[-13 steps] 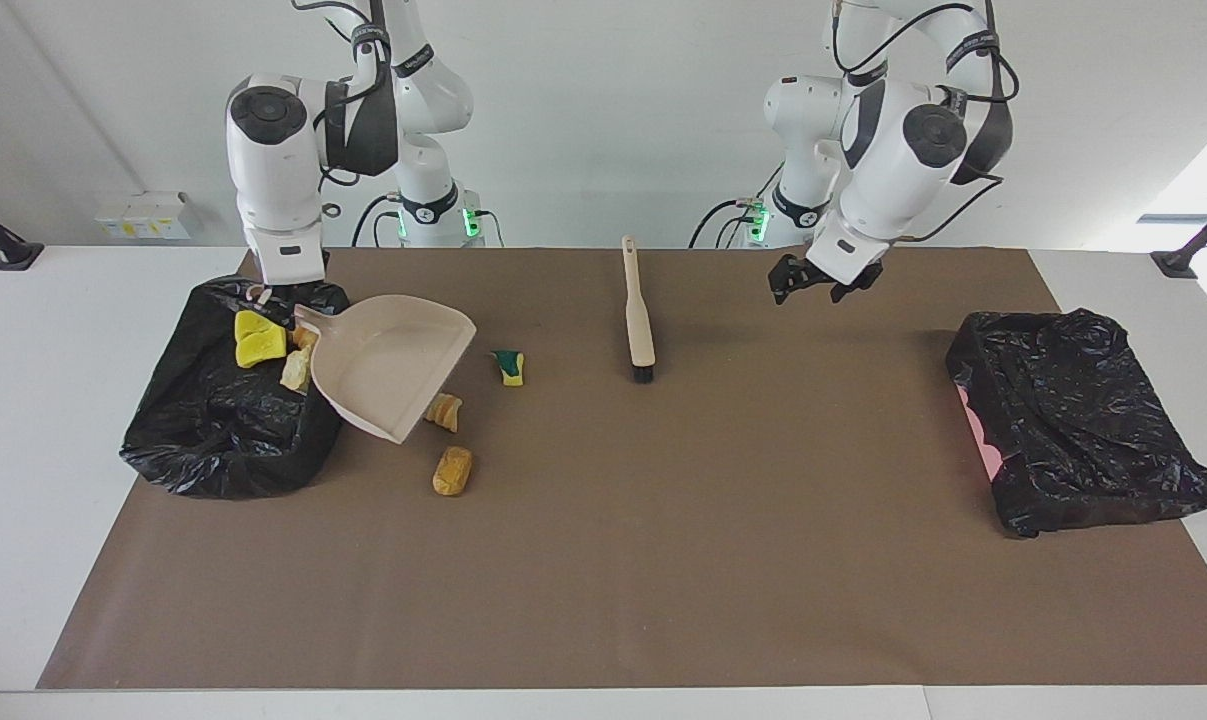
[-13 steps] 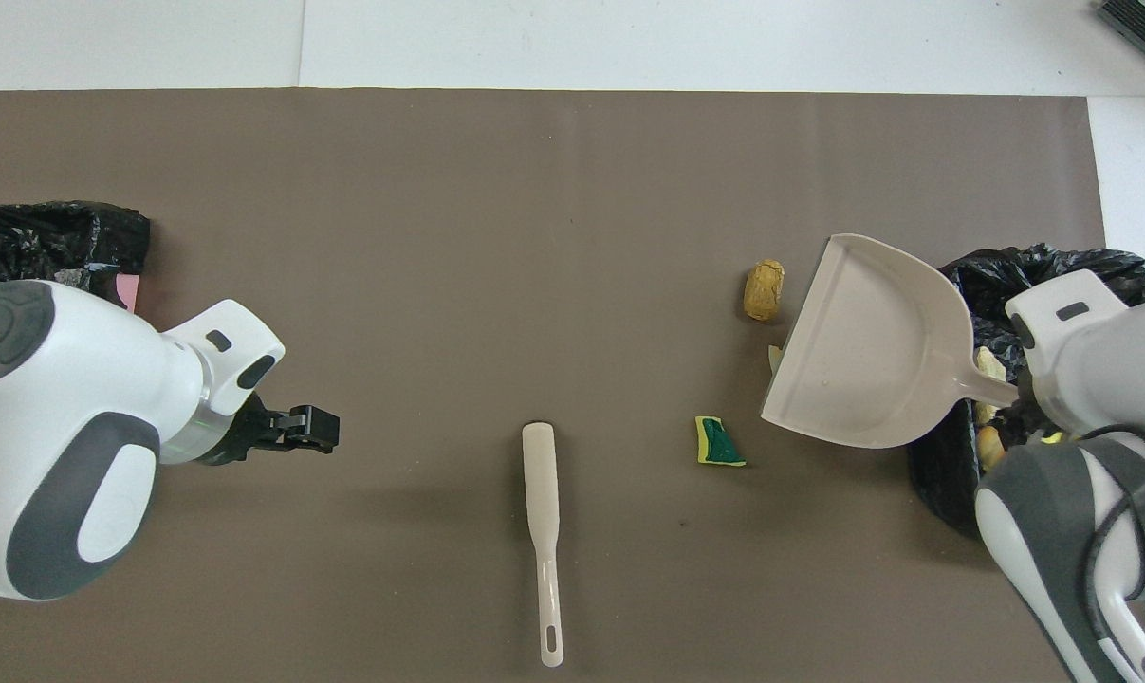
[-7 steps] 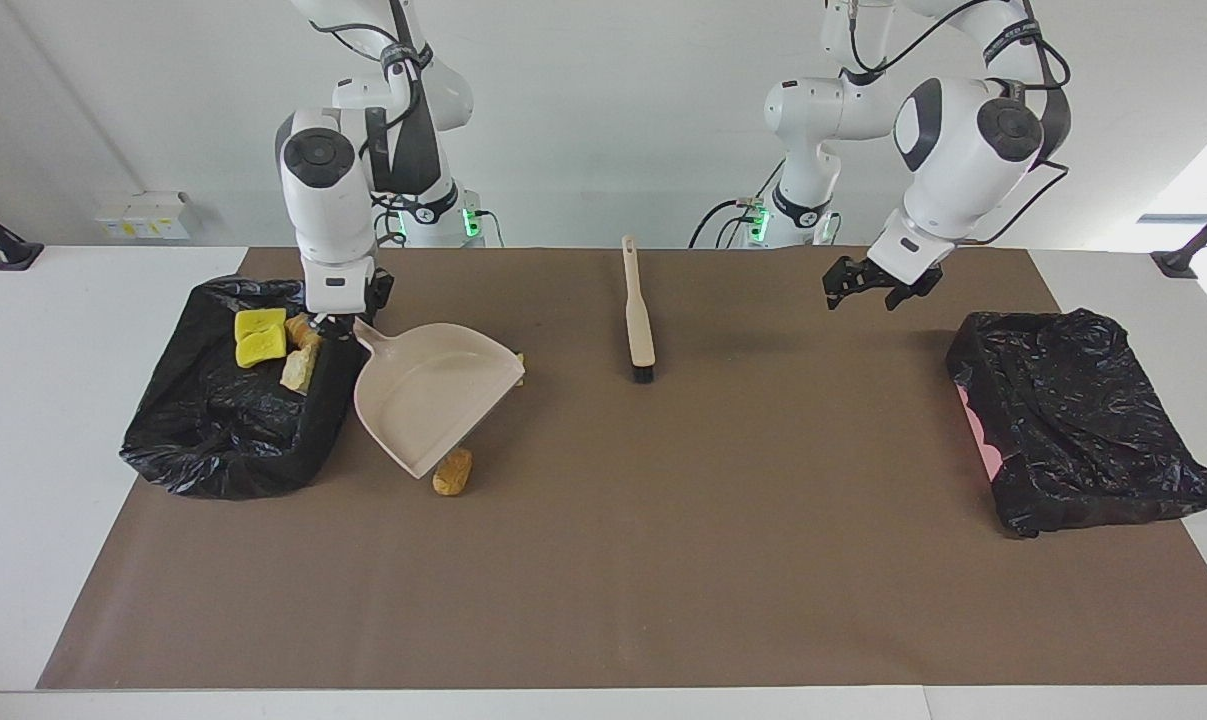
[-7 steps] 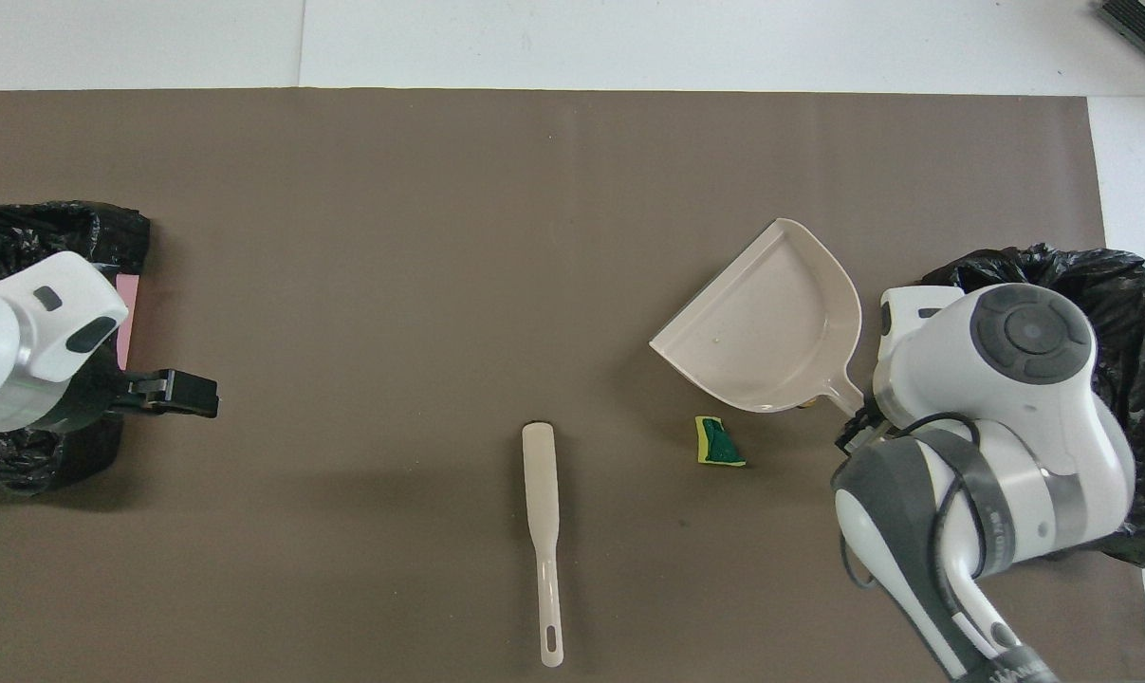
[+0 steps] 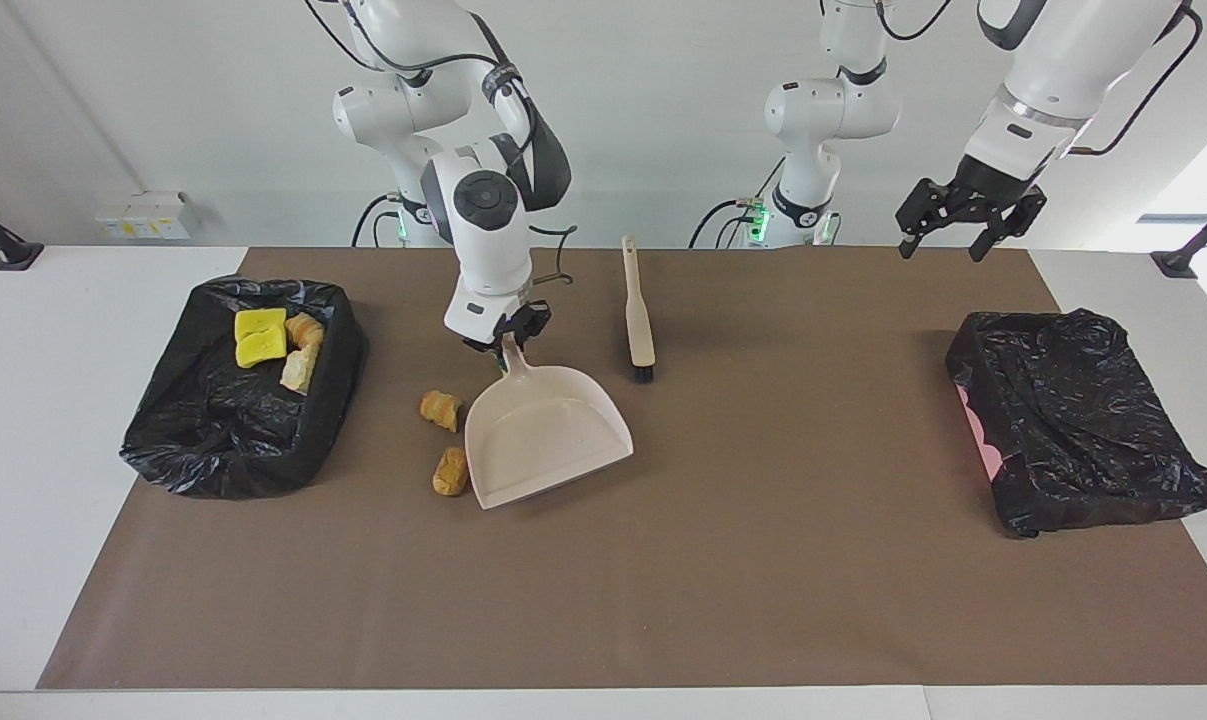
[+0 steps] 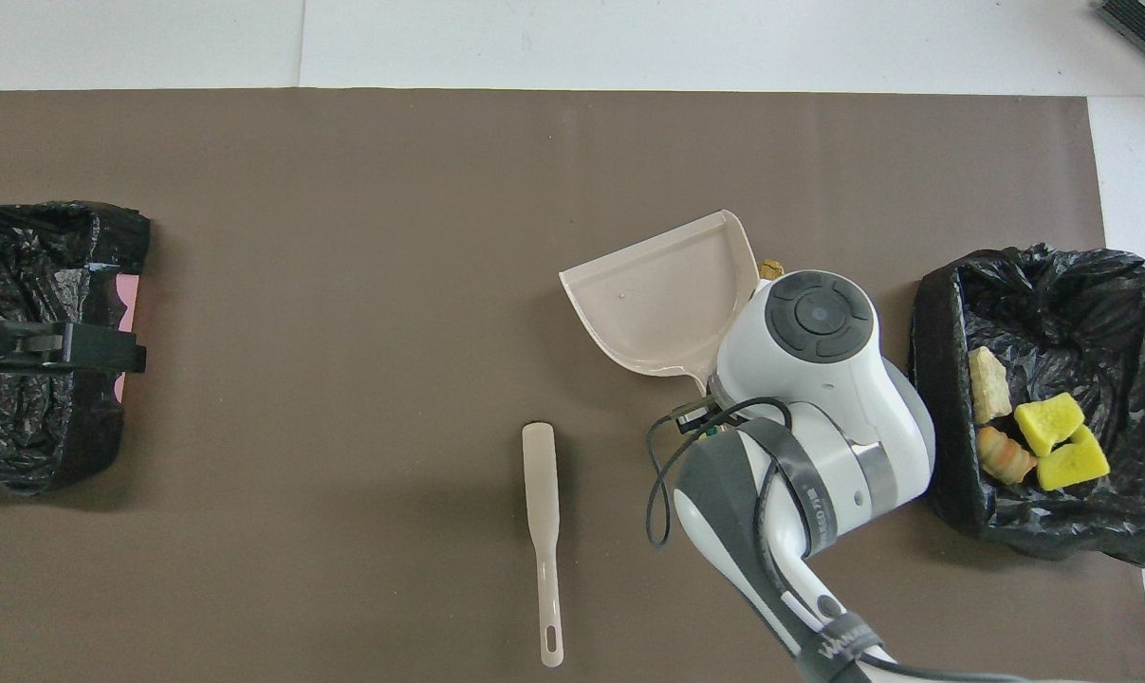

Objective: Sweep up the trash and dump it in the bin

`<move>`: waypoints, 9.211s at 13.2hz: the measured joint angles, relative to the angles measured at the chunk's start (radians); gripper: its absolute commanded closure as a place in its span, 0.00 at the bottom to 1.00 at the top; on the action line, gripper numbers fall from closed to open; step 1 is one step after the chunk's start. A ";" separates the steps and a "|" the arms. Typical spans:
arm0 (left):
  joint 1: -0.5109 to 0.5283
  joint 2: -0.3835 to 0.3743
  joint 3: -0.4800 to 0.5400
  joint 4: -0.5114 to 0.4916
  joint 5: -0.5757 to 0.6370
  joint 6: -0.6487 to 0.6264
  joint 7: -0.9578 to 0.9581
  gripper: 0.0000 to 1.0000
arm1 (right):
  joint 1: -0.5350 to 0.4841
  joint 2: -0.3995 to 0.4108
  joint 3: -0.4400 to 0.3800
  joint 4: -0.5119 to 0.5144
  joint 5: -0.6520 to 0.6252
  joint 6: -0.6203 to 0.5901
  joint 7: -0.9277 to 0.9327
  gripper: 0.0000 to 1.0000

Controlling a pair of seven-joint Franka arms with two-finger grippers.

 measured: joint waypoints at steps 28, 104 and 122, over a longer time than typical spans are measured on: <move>0.027 0.038 0.003 0.048 0.045 -0.007 0.081 0.00 | 0.221 -0.004 0.049 0.127 0.087 -0.253 0.417 0.00; -0.588 0.530 -0.017 -0.092 0.051 0.694 -0.556 1.00 | -0.282 -0.076 0.056 -0.178 -0.162 0.149 -1.006 1.00; -0.212 0.176 0.021 -0.199 0.148 0.273 0.909 1.00 | -0.398 -0.136 0.046 -0.220 -0.161 -0.040 -0.280 1.00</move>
